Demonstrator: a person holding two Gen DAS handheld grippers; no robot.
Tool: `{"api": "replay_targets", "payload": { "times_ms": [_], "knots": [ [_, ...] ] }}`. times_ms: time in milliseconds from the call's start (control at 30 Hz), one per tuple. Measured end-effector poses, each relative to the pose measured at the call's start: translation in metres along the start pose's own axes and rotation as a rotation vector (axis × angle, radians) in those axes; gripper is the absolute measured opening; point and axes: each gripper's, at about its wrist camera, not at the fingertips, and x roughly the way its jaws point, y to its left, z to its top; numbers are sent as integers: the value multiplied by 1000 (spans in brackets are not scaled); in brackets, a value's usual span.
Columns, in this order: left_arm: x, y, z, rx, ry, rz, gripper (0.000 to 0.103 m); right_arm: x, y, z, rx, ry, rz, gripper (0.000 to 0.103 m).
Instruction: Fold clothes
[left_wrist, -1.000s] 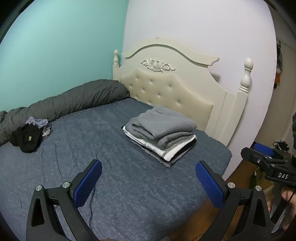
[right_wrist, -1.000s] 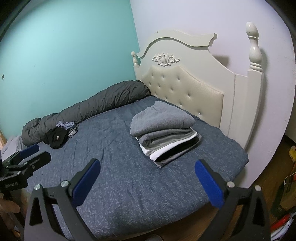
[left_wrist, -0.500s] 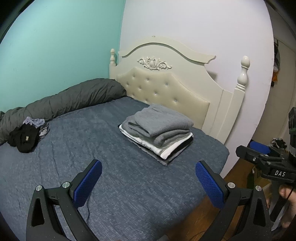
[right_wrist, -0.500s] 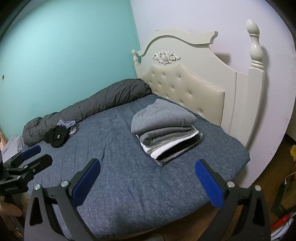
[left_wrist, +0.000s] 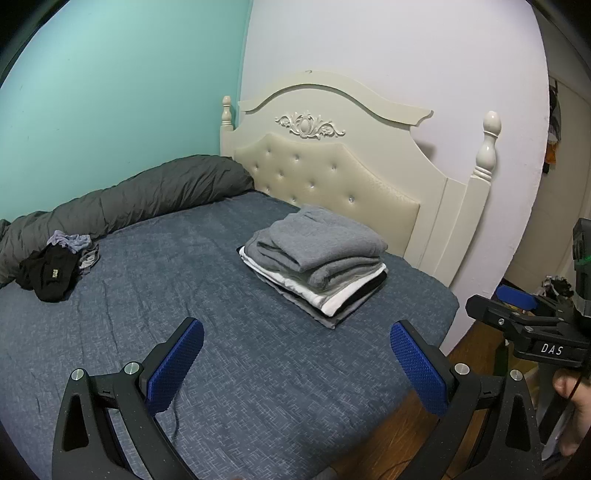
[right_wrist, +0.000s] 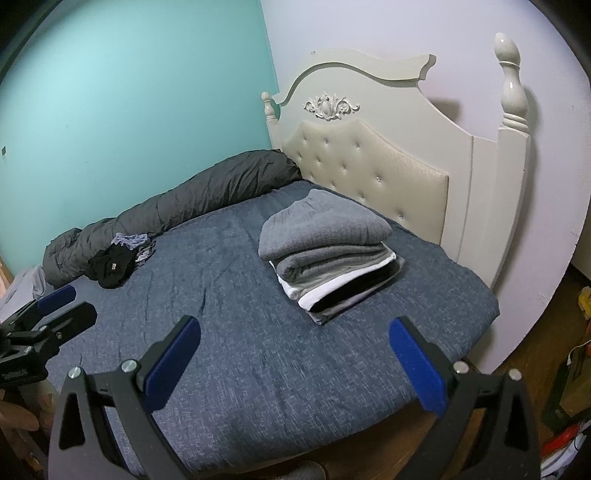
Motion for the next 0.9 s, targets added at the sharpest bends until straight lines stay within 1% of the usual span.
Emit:
{"api": "replay_targets", "payload": {
  "times_ms": [400,667,900],
  "knots": [
    [2,-1,-1,-2,3,6,103,5,-2,-2,6,10,2,103],
    [1,0,-1,1,-8,9,103,5,-2,-2,1,4,-15,103],
    [-1,-1,-1,2,-16,1,103,5,-3,-2,9,6,-6,103]
  ]
}}
